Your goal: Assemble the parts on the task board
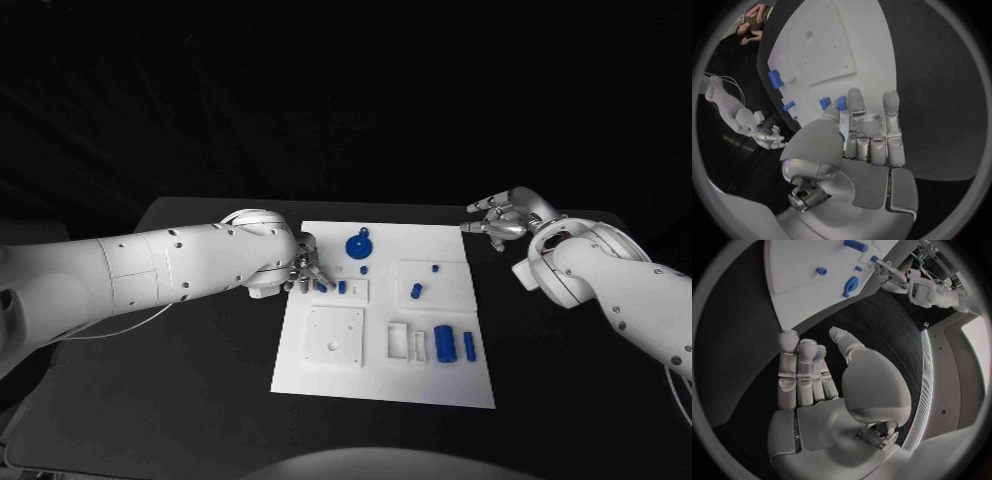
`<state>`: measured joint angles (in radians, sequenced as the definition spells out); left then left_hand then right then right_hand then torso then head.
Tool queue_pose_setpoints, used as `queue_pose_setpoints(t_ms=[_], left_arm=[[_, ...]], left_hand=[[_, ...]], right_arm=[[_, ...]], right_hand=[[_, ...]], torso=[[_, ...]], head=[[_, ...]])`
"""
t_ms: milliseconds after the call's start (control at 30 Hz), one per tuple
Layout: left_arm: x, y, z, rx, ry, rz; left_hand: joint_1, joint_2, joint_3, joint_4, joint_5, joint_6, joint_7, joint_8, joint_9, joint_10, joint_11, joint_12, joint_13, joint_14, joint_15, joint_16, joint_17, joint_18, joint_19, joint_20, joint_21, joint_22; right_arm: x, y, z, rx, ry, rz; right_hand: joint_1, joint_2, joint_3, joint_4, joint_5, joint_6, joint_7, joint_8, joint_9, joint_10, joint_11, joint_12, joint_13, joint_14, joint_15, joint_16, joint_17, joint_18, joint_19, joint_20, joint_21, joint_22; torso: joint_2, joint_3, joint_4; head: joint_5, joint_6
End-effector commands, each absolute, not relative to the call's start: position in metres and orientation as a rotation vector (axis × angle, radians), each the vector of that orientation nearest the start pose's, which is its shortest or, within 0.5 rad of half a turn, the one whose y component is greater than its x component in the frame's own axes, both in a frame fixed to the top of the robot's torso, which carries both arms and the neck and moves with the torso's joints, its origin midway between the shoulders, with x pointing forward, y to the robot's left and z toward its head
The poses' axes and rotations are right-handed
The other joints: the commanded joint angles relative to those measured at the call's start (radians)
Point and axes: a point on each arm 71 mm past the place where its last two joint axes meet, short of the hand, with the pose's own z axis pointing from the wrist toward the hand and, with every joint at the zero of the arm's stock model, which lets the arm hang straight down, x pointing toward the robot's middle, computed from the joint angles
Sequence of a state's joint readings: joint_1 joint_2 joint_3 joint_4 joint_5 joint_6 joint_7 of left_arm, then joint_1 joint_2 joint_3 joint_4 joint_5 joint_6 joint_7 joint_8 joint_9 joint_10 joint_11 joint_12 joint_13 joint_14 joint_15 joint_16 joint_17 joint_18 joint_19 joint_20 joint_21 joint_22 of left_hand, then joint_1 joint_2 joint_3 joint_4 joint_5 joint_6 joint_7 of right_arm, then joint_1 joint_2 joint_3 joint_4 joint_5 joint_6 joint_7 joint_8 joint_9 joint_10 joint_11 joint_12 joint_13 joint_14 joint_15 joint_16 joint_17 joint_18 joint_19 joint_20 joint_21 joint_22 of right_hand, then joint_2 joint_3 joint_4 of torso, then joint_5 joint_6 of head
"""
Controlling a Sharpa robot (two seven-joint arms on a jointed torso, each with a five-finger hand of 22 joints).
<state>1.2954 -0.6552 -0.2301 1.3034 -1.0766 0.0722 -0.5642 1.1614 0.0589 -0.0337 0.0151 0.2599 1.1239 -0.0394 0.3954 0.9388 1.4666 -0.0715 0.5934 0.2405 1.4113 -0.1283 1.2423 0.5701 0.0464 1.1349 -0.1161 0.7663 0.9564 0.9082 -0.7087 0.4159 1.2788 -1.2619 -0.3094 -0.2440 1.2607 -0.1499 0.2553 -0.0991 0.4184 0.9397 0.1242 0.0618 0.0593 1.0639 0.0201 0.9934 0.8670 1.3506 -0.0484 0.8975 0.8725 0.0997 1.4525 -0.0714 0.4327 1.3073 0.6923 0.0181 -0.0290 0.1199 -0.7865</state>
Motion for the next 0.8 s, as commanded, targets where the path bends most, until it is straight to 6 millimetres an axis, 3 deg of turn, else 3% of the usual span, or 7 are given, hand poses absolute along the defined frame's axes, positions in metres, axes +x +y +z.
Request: queue_pose_setpoints(t_ms=[33,567,800], left_arm=[[0.5001,0.2025,-0.2665,-0.128,2.388,-0.130],[0.4999,0.1998,-0.2663,-0.133,2.387,-0.140],[0.5008,0.2009,-0.2662,-0.139,2.382,-0.137]], left_hand=[[-0.016,-0.001,-0.002,0.007,0.001,-0.002,0.003,-0.004,-0.004,0.049,-0.007,0.004,0.001,0.007,-0.002,-0.002,0.000,0.002,0.003,-0.003,-0.005,0.002],[-0.040,-0.010,-0.006,0.019,-0.004,0.002,0.002,-0.004,0.001,0.049,-0.008,0.007,0.002,0.008,-0.003,0.000,0.002,0.000,0.005,-0.006,-0.004,0.004],[-0.014,-0.002,0.009,-0.001,-0.002,-0.002,0.002,-0.006,0.003,0.049,-0.008,0.006,0.001,0.007,-0.003,-0.001,0.000,-0.001,0.005,-0.007,-0.005,0.004]], right_arm=[[0.5311,-0.2457,-0.2084,0.525,1.656,0.644],[0.5310,-0.2481,-0.2089,0.527,1.655,0.638],[0.5308,-0.2481,-0.2092,0.527,1.656,0.638]], right_hand=[[-0.006,0.003,-0.002,0.002,0.003,-0.004,0.001,-0.003,0.000,-0.008,-0.002,0.002,-0.001,-0.007,-0.003,0.001,-0.001,0.017,0.002,0.003,-0.005,0.043],[-0.004,0.001,-0.005,0.003,0.005,-0.005,0.001,-0.003,0.000,-0.008,-0.002,0.002,-0.001,-0.006,-0.003,0.001,-0.001,0.017,0.002,0.003,-0.006,0.043],[-0.004,0.001,-0.005,0.003,0.005,-0.005,0.001,-0.003,0.000,-0.008,-0.002,0.002,-0.001,-0.006,-0.003,0.001,-0.001,0.017,0.002,0.003,-0.006,0.043]], torso=[[-0.001,0.0005,0.0000],[0.000,0.0001,-0.0001],[0.000,-0.0005,-0.0001]], head=[[0.000,-0.001],[0.001,-0.001],[0.002,0.001]])
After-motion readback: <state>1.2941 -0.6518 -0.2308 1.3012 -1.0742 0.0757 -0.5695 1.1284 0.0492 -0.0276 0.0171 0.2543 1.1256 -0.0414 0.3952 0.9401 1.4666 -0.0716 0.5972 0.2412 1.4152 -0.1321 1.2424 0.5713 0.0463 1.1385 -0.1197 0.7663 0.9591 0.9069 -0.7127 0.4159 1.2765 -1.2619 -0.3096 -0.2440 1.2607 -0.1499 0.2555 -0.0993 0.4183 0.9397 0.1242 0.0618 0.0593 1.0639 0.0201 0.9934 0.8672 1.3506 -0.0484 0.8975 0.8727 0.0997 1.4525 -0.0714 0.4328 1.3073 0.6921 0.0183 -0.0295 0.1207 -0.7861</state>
